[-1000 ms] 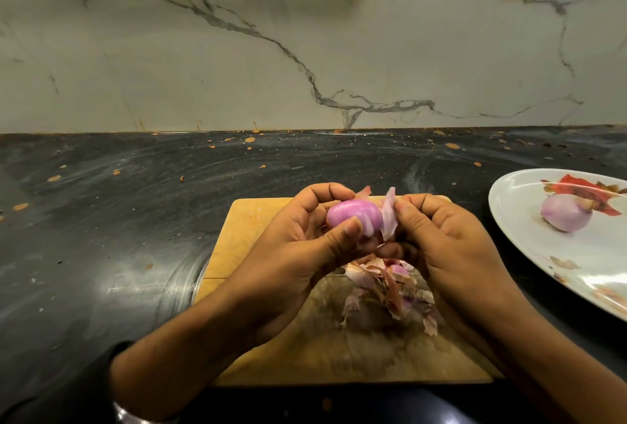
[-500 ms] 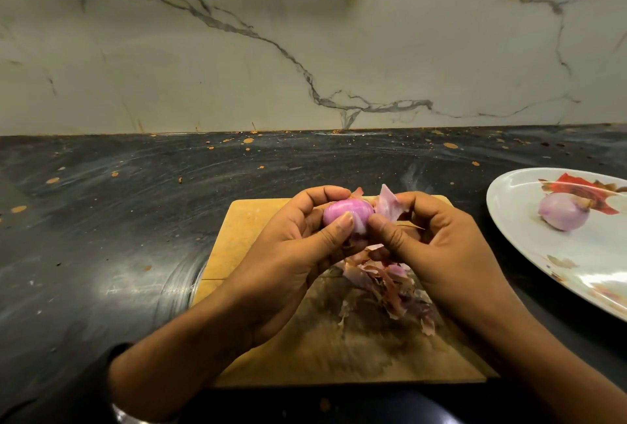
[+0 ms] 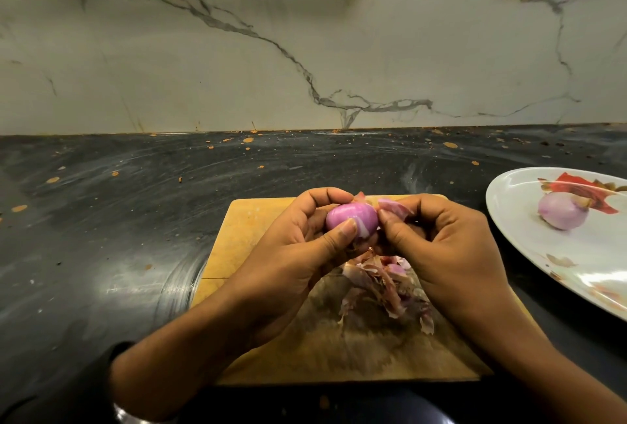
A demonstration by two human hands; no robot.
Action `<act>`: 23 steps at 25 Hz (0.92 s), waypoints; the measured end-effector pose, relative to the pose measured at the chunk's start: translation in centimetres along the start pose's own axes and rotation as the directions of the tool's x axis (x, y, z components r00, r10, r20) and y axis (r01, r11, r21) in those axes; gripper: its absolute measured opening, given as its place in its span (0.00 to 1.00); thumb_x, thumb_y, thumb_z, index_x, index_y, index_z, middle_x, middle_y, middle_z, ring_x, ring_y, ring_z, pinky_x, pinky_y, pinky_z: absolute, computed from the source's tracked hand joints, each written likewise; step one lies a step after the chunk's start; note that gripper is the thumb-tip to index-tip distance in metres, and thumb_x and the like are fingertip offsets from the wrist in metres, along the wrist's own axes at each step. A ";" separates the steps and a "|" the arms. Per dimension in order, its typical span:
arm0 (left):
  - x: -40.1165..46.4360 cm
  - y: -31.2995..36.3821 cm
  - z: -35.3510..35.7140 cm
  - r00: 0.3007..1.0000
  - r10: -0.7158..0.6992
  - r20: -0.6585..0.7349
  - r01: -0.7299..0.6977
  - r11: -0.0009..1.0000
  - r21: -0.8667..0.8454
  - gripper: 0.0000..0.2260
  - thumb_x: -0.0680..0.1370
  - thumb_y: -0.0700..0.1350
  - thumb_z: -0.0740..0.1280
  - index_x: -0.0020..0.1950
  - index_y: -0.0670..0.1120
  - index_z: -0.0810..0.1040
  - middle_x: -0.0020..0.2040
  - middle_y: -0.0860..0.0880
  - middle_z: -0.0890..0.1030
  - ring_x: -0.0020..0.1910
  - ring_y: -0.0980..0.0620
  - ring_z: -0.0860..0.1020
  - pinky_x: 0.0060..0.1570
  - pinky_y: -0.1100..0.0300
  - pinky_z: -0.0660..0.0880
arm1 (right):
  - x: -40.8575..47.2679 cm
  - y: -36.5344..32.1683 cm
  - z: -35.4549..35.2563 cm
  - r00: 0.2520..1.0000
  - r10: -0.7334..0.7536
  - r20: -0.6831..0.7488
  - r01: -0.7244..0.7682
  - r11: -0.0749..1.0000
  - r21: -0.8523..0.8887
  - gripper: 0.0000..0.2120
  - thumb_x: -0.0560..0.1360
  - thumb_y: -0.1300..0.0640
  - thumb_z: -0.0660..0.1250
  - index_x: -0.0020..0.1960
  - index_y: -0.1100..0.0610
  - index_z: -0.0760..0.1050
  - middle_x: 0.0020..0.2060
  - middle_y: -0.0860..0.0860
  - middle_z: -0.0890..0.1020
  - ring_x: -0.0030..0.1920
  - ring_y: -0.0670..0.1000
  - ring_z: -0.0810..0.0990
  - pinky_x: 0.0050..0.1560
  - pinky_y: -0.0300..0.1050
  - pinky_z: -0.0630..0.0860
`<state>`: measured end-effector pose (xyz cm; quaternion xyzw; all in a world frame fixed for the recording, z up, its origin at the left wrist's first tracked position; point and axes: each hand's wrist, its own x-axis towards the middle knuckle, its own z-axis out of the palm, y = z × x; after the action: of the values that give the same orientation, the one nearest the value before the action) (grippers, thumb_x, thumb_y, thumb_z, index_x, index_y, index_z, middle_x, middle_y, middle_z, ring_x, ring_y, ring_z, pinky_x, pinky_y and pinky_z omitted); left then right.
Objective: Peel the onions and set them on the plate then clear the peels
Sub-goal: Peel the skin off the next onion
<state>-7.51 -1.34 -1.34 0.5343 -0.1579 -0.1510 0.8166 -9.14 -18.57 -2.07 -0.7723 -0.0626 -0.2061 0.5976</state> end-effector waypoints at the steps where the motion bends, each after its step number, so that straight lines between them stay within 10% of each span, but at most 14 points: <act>1: 0.0 0.0 0.0 1.000 -0.009 0.004 0.009 1.000 -0.016 0.18 0.72 0.39 0.67 0.62 0.42 0.73 0.55 0.42 0.84 0.52 0.42 0.84 0.52 0.58 0.81 | 0.0 -0.1 0.0 1.000 0.011 0.002 -0.011 1.000 0.016 0.07 0.77 0.62 0.70 0.47 0.50 0.83 0.38 0.47 0.87 0.37 0.47 0.86 0.38 0.38 0.82; 9: 0.0 0.4 0.1 0.999 -0.035 0.008 0.036 0.993 -0.111 0.20 0.74 0.40 0.65 0.66 0.40 0.73 0.56 0.41 0.84 0.53 0.44 0.84 0.52 0.57 0.82 | 0.6 0.1 -0.3 0.985 0.166 0.054 -0.172 0.974 0.147 0.07 0.80 0.60 0.65 0.49 0.57 0.82 0.35 0.56 0.86 0.34 0.50 0.85 0.40 0.45 0.82; 16: 0.1 0.1 0.0 1.000 -0.020 -0.004 0.019 0.997 -0.070 0.18 0.76 0.41 0.64 0.65 0.41 0.76 0.59 0.39 0.82 0.57 0.43 0.81 0.54 0.55 0.81 | 0.1 0.1 -0.4 0.999 0.041 0.002 -0.041 0.997 -0.066 0.16 0.82 0.64 0.59 0.54 0.48 0.82 0.37 0.44 0.84 0.35 0.45 0.83 0.37 0.37 0.80; 23: 0.5 0.0 -0.4 0.996 0.038 -0.076 -0.043 0.997 -0.064 0.20 0.74 0.41 0.66 0.66 0.41 0.74 0.57 0.44 0.84 0.54 0.46 0.83 0.52 0.56 0.82 | -0.2 -0.1 0.1 0.995 0.008 0.094 0.009 0.983 -0.181 0.12 0.75 0.42 0.65 0.42 0.47 0.83 0.39 0.41 0.84 0.45 0.41 0.81 0.41 0.34 0.77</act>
<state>-6.86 -1.19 -1.46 0.5093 -0.1329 -0.1194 0.8418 -9.36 -18.44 -2.09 -0.8325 -0.0721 -0.1742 0.5210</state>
